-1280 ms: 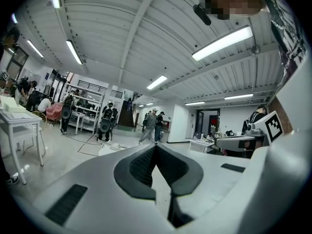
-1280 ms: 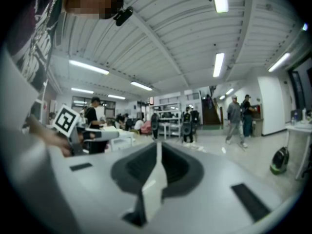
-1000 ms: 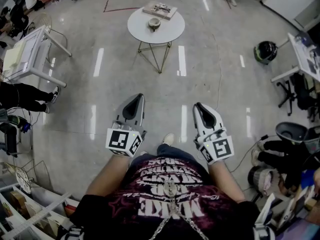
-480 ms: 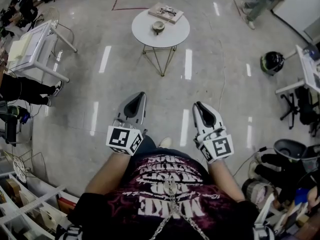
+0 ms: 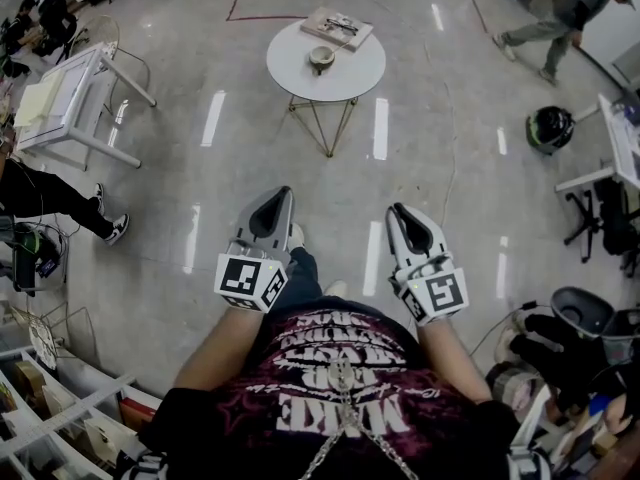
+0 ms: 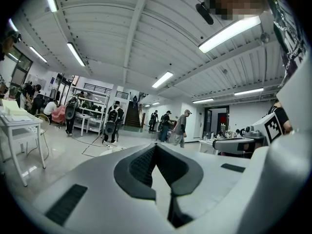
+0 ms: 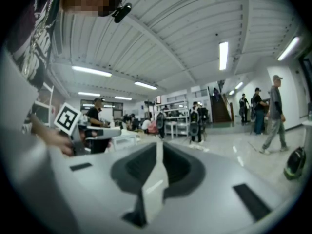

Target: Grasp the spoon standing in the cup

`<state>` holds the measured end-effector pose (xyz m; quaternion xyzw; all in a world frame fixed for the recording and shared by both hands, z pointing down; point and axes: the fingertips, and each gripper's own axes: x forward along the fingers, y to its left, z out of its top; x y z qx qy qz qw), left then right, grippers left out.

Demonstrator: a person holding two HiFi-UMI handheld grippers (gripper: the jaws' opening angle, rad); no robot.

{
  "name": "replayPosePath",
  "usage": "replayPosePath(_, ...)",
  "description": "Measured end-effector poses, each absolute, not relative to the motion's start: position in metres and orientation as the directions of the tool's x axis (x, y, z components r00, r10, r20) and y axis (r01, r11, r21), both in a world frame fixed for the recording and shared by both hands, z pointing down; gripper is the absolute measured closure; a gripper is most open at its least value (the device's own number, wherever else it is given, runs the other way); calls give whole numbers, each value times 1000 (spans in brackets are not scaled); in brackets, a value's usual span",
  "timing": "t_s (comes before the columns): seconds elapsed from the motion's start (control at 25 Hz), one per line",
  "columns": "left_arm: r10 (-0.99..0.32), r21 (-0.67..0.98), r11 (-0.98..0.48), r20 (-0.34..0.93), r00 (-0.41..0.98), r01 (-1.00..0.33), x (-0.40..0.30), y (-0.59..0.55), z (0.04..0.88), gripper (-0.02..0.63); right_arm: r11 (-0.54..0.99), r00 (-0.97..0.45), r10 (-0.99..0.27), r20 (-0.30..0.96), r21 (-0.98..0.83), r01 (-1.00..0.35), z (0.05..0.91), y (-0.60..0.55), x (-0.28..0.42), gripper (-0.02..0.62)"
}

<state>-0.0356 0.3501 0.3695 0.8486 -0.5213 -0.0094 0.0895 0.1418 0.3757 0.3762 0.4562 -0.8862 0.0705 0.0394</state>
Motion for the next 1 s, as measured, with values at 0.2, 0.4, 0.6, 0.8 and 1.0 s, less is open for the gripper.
replayPosePath(0.2, -876, 163, -461, 74, 476, -872, -42, 320, 372, 581, 564, -570, -810, 139, -83, -822, 378, 346, 131, 557)
replayPosePath(0.4, -870, 168, -468, 83, 485, -868, -54, 288, 375, 581, 557, -563, -813, 148, -86, -826, 379, 317, 117, 557)
replayPosePath(0.6, -866, 177, -468, 103, 490, -866, -66, 257, 384, 581, 539, -547, -818, 179, -95, -837, 387, 284, 105, 558)
replayPosePath(0.8, -857, 192, -476, 120, 502, -858, -75, 229, 392, 581, 532, -541, -820, 187, -101, -841, 390, 258, 93, 558)
replayPosePath(1.0, -848, 198, -488, 123, 516, -850, -80, 201, 396, 581, 528, -538, -819, 199, -107, -843, 395, 233, 83, 558)
